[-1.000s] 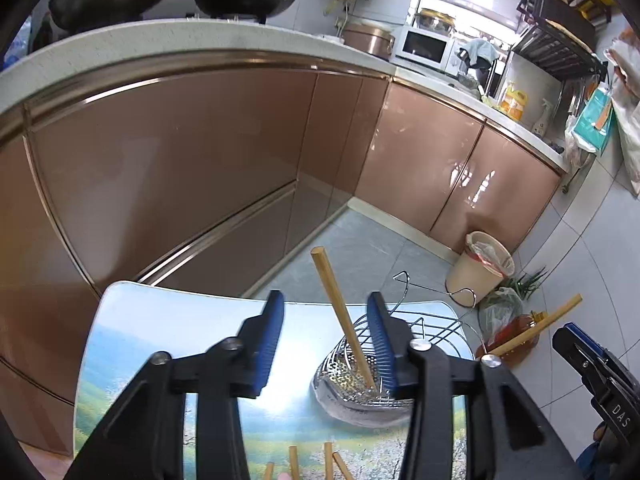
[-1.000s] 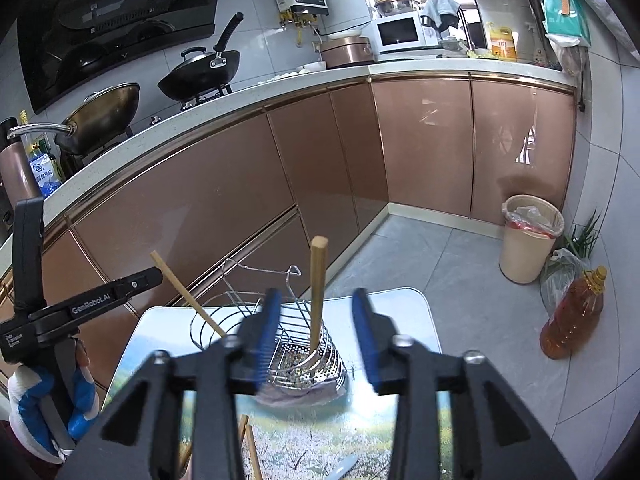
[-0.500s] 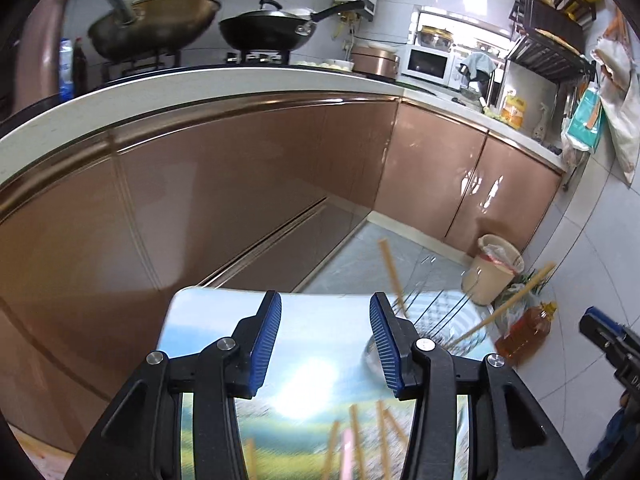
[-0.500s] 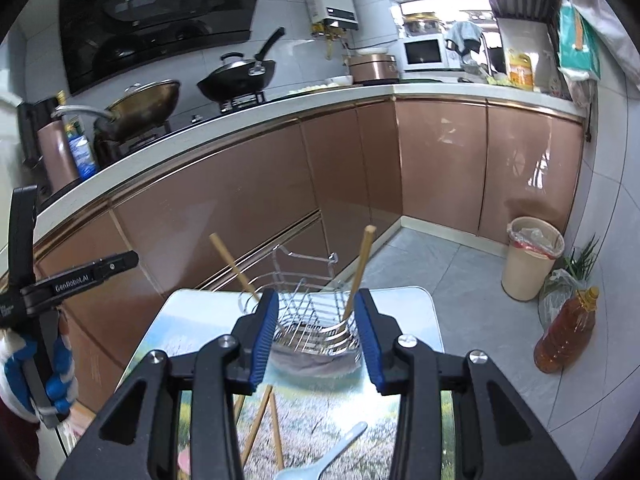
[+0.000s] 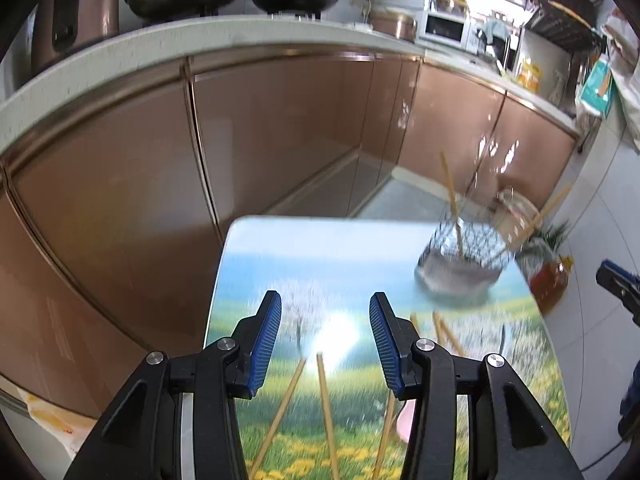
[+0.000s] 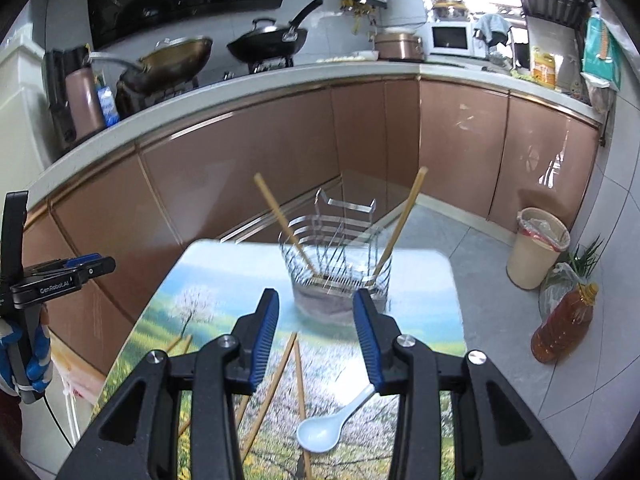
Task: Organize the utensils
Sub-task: 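Lower the left gripper to the remaining chopsticks while the right gripper lowers beside it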
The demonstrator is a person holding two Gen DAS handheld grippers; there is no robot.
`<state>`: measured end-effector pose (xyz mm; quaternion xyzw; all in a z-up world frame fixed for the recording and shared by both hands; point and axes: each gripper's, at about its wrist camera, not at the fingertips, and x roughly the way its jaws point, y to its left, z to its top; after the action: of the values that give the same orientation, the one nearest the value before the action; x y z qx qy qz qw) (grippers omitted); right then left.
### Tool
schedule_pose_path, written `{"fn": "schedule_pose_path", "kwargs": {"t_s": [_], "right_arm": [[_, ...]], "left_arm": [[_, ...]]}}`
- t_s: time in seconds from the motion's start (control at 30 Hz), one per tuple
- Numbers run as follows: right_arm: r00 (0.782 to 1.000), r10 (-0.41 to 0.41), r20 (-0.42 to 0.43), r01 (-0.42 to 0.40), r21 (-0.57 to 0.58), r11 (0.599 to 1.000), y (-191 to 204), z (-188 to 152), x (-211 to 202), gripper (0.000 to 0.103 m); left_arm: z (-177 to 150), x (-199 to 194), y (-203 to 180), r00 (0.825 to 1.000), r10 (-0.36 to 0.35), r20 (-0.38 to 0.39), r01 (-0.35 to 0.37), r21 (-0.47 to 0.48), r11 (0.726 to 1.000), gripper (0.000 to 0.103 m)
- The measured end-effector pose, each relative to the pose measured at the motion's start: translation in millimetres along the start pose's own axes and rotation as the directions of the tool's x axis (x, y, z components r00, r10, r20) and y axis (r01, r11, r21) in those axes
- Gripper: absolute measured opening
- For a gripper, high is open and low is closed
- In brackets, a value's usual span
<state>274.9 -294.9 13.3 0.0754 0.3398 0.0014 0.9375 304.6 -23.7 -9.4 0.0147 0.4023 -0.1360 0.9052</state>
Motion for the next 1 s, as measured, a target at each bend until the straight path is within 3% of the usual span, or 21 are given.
{"fn": "schedule_pose_path", "kwargs": {"t_s": [0.17,0.27,0.53,1.0], "right_arm": [[0.999,0.007,-0.054,-0.008,-0.020,1.000,6,-17,15,0.033],[0.996,0.009,-0.094,-0.012,-0.033,0.999,8,-26,26,0.031],[0.973,0.018,-0.230,-0.037,-0.076,0.996,20,-48,66,0.029],[0.911,-0.028,-0.412,-0.042,-0.159,0.986,38,-64,140,0.024]], "left_arm": [[-26,19,5,0.994,-0.042,-0.106,0.042,-0.008,0.999,0.043],[-46,38,8,0.981,-0.064,-0.184,0.062,-0.020,0.998,0.041],[-79,93,14,0.920,-0.097,-0.381,0.064,-0.098,0.993,0.034],[-77,144,10,0.884,-0.061,-0.464,0.018,-0.098,0.995,0.026]]}}
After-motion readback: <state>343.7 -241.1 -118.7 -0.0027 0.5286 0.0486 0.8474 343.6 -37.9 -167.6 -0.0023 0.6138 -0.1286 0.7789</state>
